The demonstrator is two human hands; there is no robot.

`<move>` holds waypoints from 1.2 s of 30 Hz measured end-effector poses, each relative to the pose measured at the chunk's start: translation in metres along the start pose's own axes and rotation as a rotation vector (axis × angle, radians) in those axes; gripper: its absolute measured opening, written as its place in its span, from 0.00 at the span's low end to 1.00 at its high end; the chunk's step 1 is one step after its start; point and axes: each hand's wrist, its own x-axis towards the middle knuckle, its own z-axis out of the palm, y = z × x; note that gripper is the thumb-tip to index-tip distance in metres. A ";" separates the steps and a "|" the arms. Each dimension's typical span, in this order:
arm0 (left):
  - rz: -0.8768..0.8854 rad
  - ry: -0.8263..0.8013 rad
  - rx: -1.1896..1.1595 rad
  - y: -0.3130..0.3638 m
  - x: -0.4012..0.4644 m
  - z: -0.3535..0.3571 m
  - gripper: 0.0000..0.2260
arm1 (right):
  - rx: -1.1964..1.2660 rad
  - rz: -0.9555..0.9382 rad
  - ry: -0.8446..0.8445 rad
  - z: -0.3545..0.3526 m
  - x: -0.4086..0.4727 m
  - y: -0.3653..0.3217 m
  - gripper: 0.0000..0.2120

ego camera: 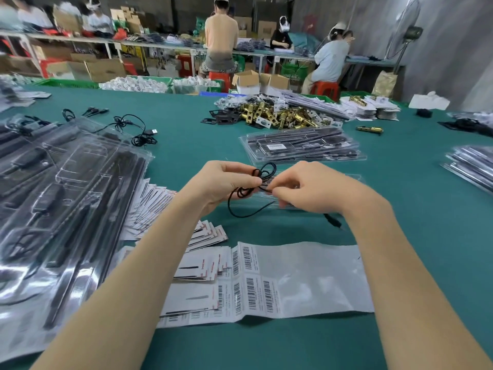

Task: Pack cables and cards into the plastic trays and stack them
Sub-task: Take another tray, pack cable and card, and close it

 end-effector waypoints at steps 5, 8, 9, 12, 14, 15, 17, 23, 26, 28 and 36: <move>0.112 -0.109 0.284 0.000 -0.002 0.006 0.08 | 0.102 -0.115 0.287 -0.003 -0.003 0.008 0.09; 0.104 -0.249 0.327 0.002 -0.005 0.006 0.09 | 0.362 -0.227 0.370 0.003 -0.001 0.010 0.07; 0.103 -0.315 0.312 0.002 -0.007 0.006 0.09 | 0.419 -0.241 0.379 0.006 0.000 0.011 0.07; 0.116 -0.417 0.200 0.002 -0.010 0.005 0.10 | 0.708 -0.202 0.393 0.019 0.006 0.016 0.05; 0.130 -0.379 0.134 0.000 -0.009 0.004 0.16 | 0.921 -0.053 0.366 0.026 0.008 0.020 0.04; 0.139 -0.364 0.122 -0.001 -0.008 0.005 0.20 | 1.034 0.037 0.319 0.030 0.009 0.022 0.06; 0.163 -0.377 0.087 -0.005 -0.007 0.007 0.24 | 1.261 0.149 0.138 0.035 0.009 0.027 0.08; 0.152 -0.361 -0.094 -0.014 -0.005 0.008 0.15 | 1.584 0.238 -0.096 0.045 0.012 0.033 0.09; 0.118 -0.236 -0.235 -0.014 0.000 0.004 0.14 | 1.379 0.259 -0.051 0.043 0.013 0.030 0.06; 0.126 -0.114 -0.220 -0.013 0.003 0.003 0.14 | 1.207 0.269 -0.001 0.035 0.012 0.026 0.07; 0.202 0.089 -0.056 -0.013 0.006 0.014 0.07 | 0.305 0.124 -0.071 0.007 0.002 0.006 0.18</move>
